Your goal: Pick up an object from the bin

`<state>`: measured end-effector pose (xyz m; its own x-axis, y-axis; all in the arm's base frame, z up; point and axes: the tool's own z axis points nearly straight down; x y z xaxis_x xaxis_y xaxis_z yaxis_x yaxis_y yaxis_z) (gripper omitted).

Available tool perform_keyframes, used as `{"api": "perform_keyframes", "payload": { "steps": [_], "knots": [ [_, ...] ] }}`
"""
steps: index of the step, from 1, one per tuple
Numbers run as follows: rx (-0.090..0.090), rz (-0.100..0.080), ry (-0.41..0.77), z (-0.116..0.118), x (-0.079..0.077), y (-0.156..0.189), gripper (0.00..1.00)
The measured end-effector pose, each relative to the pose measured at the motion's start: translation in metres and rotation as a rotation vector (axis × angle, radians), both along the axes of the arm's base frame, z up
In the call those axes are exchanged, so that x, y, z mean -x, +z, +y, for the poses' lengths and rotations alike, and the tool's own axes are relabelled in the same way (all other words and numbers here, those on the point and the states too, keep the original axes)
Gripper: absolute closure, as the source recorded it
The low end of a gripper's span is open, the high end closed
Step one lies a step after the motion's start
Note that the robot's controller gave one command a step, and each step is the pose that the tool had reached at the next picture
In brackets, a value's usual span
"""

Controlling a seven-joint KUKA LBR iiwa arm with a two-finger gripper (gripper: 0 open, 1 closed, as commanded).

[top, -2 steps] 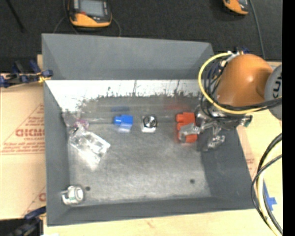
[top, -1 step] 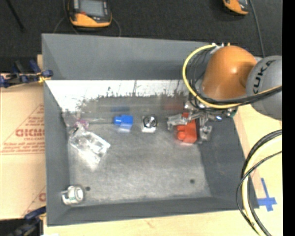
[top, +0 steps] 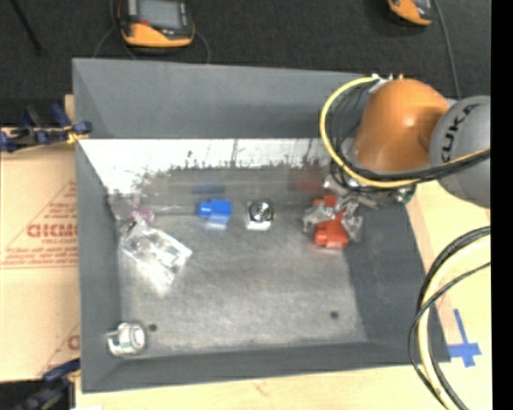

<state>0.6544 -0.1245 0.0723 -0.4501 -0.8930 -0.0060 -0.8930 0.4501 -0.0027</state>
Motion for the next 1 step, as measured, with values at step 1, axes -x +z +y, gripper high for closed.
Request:
{"api": "perform_keyframes", "payload": {
  "steps": [1],
  "knots": [
    [0.007,-0.002,0.379,0.0072,0.0439,0.0003,1.00]
  ]
}}
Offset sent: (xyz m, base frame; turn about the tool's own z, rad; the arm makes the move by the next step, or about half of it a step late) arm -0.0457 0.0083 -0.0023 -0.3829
